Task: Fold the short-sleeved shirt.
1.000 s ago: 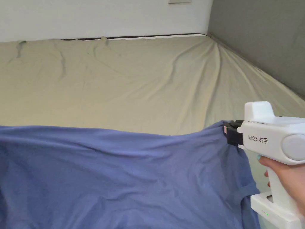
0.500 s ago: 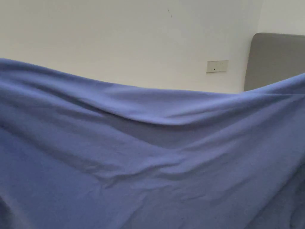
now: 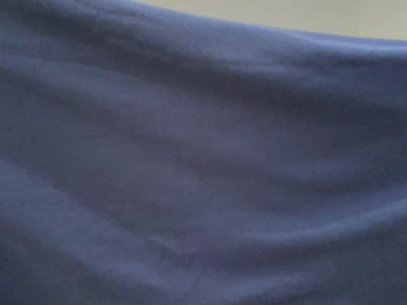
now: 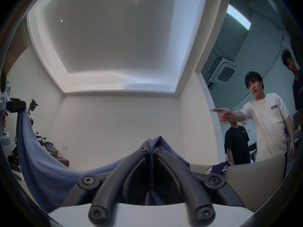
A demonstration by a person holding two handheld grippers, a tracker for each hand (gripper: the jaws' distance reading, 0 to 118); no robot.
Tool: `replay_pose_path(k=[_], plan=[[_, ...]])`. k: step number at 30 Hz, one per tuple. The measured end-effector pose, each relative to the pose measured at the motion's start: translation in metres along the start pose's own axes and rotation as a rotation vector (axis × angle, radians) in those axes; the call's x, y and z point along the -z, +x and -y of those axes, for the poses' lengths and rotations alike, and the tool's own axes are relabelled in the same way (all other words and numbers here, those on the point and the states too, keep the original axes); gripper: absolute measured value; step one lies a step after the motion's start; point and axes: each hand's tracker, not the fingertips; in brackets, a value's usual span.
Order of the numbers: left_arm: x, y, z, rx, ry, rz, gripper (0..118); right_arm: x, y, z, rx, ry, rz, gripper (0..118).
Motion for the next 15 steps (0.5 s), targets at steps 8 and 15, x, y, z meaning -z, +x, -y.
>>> replay_pose_path(k=[8, 15], plan=[[0.053, -0.010, 0.021, -0.032, -0.090, 0.011, 0, 0.041, -0.007, 0.012, -0.012, -0.032, -0.035, 2], [0.146, -0.013, 0.069, -0.051, -0.230, 0.009, 0, 0.119, -0.022, 0.049, -0.035, -0.120, -0.077, 2]])
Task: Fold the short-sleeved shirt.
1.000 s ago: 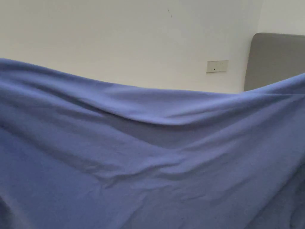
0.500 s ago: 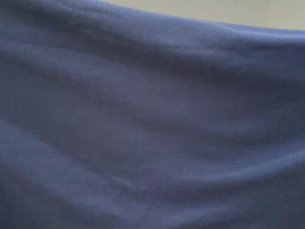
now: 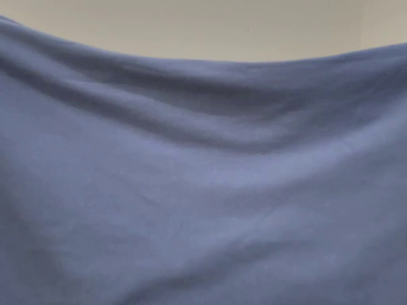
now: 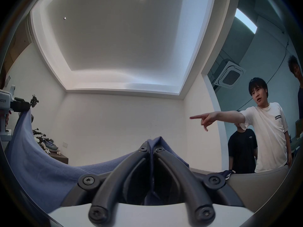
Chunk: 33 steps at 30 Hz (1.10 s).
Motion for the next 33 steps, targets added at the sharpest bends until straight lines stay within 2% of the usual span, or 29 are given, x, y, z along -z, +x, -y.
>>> replay_pose_path(k=[11, 15, 17, 22, 28, 30, 32, 33], plan=[[0.189, 0.012, 0.063, -0.012, -0.136, -0.071, 0, 0.150, -0.016, 0.072, -0.045, -0.134, -0.014, 2], [0.245, 0.026, 0.093, 0.030, -0.189, -0.096, 0, 0.217, -0.020, 0.119, -0.074, -0.231, -0.023, 2], [0.269, 0.037, 0.112, 0.062, -0.217, -0.105, 0, 0.240, -0.024, 0.142, -0.084, -0.243, 0.002, 2], [0.321, 0.057, 0.169, 0.035, -0.282, -0.117, 0, 0.283, -0.034, 0.203, -0.071, -0.315, 0.028, 2], [0.345, 0.078, 0.240, 0.025, -0.331, -0.119, 0, 0.310, -0.036, 0.274, -0.067, -0.415, 0.036, 2], [0.342, 0.082, 0.265, 0.033, -0.356, -0.110, 0, 0.307, -0.034, 0.303, -0.025, -0.496, 0.030, 2], [0.335, 0.083, 0.294, 0.025, -0.393, -0.090, 0, 0.289, -0.039, 0.325, -0.058, -0.501, 0.031, 2], [0.330, 0.084, 0.309, 0.021, -0.407, -0.086, 0, 0.281, -0.039, 0.342, -0.026, -0.556, 0.021, 2]])
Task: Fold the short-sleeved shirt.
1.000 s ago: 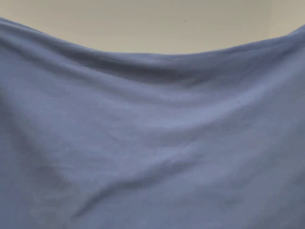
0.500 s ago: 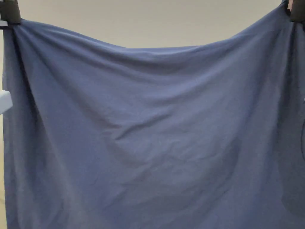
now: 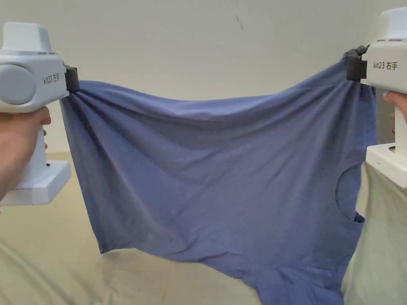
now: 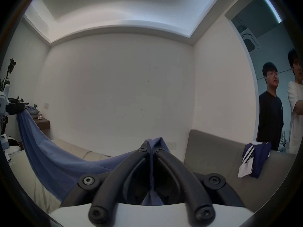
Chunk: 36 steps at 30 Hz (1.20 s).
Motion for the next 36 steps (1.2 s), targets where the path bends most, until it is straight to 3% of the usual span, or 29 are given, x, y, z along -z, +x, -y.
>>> replay_pose_path(k=[9, 19, 36], plan=[[-0.030, -0.007, 0.139, -0.041, -0.153, 0.057, 0, -0.047, -0.022, 0.165, -0.005, -0.237, -0.056, 2], [-0.132, -0.017, 0.247, 0.004, -0.342, 0.115, 0, -0.141, -0.036, 0.298, 0.031, -0.467, -0.126, 1], [-0.336, -0.050, 0.320, -0.047, -0.506, 0.084, 0, -0.334, -0.025, 0.340, -0.094, -0.609, -0.224, 2]])
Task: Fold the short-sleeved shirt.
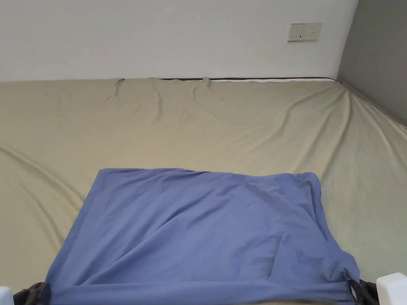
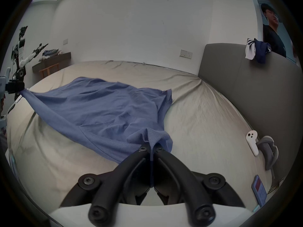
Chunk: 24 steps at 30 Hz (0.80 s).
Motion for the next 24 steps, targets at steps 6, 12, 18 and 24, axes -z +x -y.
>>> replay_pose_path(k=[6, 12, 18, 24], plan=[[-0.032, 0.000, 0.045, 0.009, -0.083, -0.001, 0, -0.028, -0.009, 0.036, -0.012, -0.060, -0.015, 1], [-0.042, -0.002, 0.066, 0.008, -0.142, -0.002, 0, -0.042, -0.016, 0.059, -0.027, -0.118, -0.026, 2], [-0.060, 0.001, 0.074, 0.053, -0.177, 0.019, 0, -0.060, -0.011, 0.067, -0.017, -0.153, -0.042, 1], [-0.081, -0.002, 0.089, 0.072, -0.228, 0.031, 0, -0.080, -0.008, 0.089, -0.004, -0.192, -0.037, 2]])
